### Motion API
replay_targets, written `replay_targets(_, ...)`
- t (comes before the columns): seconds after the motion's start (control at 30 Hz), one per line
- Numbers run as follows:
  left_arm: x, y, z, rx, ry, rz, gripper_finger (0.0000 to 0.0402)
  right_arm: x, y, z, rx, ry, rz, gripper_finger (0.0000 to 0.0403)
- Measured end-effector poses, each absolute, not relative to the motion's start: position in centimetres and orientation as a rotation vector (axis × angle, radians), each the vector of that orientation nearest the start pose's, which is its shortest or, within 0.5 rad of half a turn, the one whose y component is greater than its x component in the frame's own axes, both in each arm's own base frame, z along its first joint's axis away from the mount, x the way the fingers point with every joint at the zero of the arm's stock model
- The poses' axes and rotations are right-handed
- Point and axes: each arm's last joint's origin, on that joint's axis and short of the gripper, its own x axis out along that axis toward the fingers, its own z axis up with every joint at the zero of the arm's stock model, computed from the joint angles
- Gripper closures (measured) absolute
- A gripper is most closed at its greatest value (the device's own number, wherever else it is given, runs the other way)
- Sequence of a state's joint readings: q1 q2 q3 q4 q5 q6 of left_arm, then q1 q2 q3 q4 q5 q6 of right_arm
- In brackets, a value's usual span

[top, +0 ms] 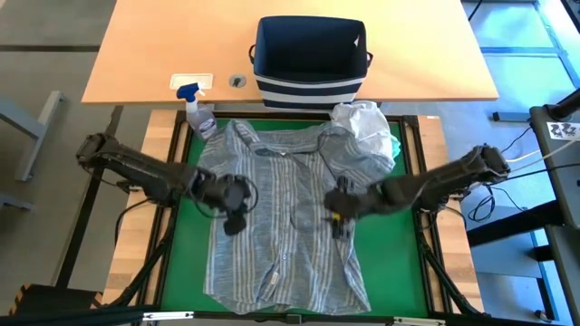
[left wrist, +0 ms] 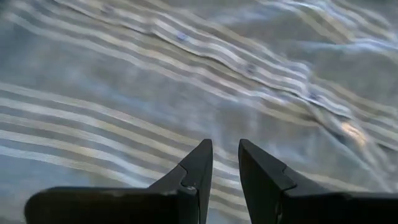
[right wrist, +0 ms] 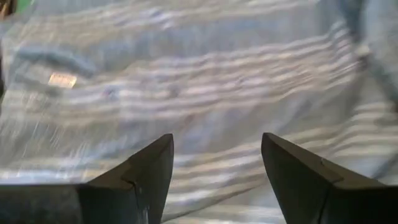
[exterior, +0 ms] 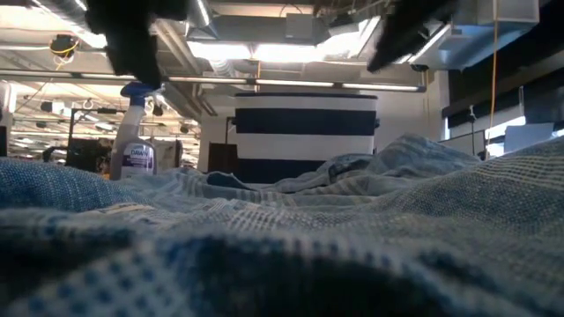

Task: Fold laundry
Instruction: Fold the blue polo shirt

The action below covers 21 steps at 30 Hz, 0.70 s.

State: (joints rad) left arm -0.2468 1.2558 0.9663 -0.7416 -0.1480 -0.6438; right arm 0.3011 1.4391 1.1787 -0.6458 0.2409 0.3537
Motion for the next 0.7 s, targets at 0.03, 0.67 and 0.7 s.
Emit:
replay_targets(0.03,23.4,-6.2,25.5,-0.405,0.985,0.232,0.0327,28.2,9.0,27.4,0.086,0.871,-0.090,0.0160)
replay_targets(0.67,21.5,-19.5,12.7,-0.672,1.293,0.168,0.0327,18.7,16.1,15.0,0.274,1.164,-0.032,0.0160)
replay_targets(0.7,21.3,-19.9,12.6,-0.685,1.295,0.166,0.0327,18.2,16.3,15.0,0.272,1.196,-0.032,0.0160)
